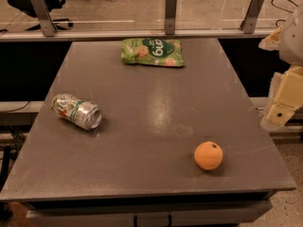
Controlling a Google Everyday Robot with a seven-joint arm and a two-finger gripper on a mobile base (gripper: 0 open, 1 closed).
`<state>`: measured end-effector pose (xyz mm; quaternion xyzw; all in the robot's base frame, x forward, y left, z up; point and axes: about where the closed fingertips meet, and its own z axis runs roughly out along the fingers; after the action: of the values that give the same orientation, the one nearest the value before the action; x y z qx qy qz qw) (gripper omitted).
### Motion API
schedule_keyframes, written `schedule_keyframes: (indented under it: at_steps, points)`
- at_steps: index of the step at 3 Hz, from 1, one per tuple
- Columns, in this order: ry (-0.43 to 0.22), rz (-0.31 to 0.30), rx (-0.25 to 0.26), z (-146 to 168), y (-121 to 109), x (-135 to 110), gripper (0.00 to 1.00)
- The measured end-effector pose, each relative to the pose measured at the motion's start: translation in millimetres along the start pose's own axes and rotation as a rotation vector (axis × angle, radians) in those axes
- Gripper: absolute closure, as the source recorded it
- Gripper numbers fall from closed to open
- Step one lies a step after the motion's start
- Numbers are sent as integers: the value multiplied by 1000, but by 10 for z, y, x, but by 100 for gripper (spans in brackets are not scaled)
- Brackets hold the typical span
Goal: Pick green rice chip bag
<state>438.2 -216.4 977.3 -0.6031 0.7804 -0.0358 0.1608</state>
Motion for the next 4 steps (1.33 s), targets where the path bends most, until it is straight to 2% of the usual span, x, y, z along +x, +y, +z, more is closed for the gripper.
schedule_keyframes:
  at_steps: [1,2,3,4]
  points:
    - [0,0,0,0,0,0,0]
    - [-29,-22,20,48,-122,-94,0]
    - [-131,-84,64,299,-613,-514,0]
    - [-266,-141,100,687,-1212,-1082,0]
